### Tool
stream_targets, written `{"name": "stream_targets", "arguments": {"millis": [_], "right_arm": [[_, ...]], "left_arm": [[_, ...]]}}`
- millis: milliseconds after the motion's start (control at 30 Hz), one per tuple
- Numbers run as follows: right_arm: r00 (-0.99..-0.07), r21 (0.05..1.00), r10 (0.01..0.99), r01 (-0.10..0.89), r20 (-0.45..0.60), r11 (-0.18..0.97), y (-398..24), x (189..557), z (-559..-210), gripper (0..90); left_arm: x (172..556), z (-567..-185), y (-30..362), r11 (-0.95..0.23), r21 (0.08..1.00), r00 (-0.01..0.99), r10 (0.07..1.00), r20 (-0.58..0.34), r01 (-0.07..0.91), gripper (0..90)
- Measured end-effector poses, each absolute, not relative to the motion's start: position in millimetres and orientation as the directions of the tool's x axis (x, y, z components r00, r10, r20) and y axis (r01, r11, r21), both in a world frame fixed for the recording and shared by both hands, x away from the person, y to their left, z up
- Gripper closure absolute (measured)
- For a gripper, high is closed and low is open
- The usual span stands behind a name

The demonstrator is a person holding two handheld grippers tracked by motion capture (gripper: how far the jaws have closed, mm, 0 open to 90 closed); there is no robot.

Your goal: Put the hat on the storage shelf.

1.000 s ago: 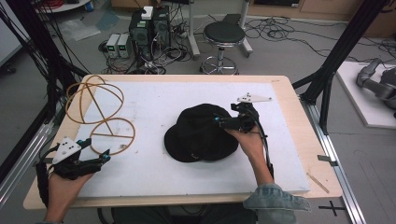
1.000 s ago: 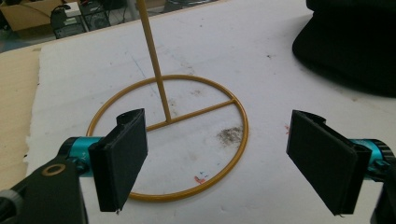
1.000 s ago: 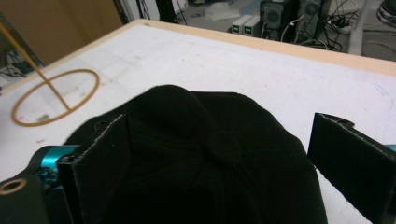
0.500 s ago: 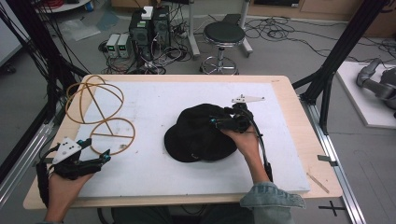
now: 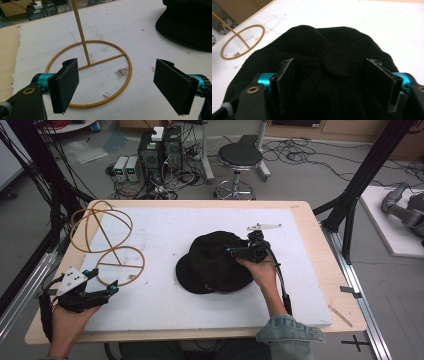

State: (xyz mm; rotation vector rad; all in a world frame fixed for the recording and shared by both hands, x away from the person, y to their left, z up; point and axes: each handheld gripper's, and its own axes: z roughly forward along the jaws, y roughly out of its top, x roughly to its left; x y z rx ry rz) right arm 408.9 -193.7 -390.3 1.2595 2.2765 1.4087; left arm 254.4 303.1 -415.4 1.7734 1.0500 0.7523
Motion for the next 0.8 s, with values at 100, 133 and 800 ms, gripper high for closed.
{"name": "stream_targets", "arguments": {"millis": [100, 133, 800], "right_arm": [[-0.627, 0.816, 0.742, 0.543, 0.237, 0.198, -192, 407, -388, 42.1], [-0.627, 0.816, 0.742, 0.543, 0.237, 0.198, -192, 407, -388, 42.1], [-0.626, 0.858, 0.765, 0.467, 0.151, 0.213, -186, 390, -366, 66.4]], "left_arm": [[254, -415, 303, -0.221, 0.916, 0.451, 0.891, 0.050, 0.334, 20.8], [254, -415, 303, -0.221, 0.916, 0.452, 0.891, 0.049, 0.335, 20.8], [254, -415, 304, -0.221, 0.916, 0.450, 0.892, 0.051, 0.335, 20.8]]}}
